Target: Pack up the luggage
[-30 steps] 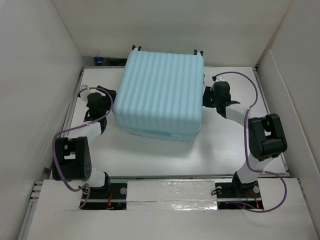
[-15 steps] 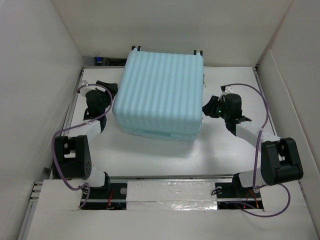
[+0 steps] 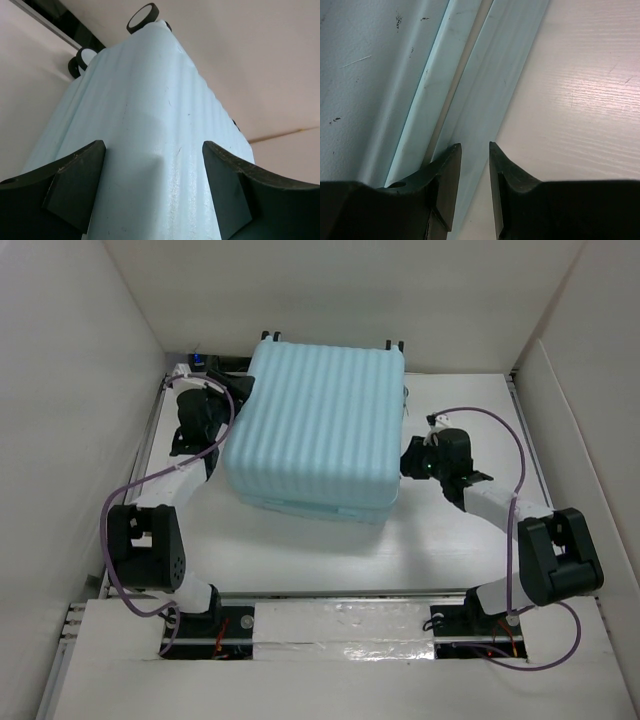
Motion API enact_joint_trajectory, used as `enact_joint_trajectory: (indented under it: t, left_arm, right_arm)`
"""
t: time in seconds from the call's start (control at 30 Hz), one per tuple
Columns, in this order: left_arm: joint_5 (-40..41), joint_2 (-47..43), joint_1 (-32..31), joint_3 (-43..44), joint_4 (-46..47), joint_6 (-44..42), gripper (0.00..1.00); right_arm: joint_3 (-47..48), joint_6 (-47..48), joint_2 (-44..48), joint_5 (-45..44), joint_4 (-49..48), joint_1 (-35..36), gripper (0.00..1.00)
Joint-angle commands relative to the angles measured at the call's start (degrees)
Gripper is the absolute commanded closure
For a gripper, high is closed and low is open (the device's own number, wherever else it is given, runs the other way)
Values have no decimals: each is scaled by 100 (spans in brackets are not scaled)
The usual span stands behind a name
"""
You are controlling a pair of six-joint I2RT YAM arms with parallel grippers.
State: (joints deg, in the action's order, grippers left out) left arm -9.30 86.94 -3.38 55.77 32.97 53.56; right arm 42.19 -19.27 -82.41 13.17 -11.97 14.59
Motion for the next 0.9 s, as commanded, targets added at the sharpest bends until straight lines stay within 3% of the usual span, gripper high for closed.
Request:
enact_joint_trajectory:
  t: [0.0,0.2,0.37,0.5,0.63,0.87]
  left_arm:
    - [-546,-361,-190,461,-239,-74,26]
    - [-775,-72,-190,962,-510,-126,26]
    - [534,-133,-85,990,-1486,-838,25]
    - [52,-125,-5,392,-1048,-786,25]
    - [-273,69,-207,566,-951,-760,25]
    - [-555,-151,-365,1908,-1082,-698,25]
  right_arm:
    - [500,-262,155,1188,-702,466,64]
    - [465,-394,-38,1223,-842,519,62]
    - [202,-411,6,1161,-930,343,61]
    - [87,-403,50,1205,-1018,281,61]
    - [184,-394,-205,1469,-1053,281,61]
    - [421,-402,-258,1338,-1001,439,61]
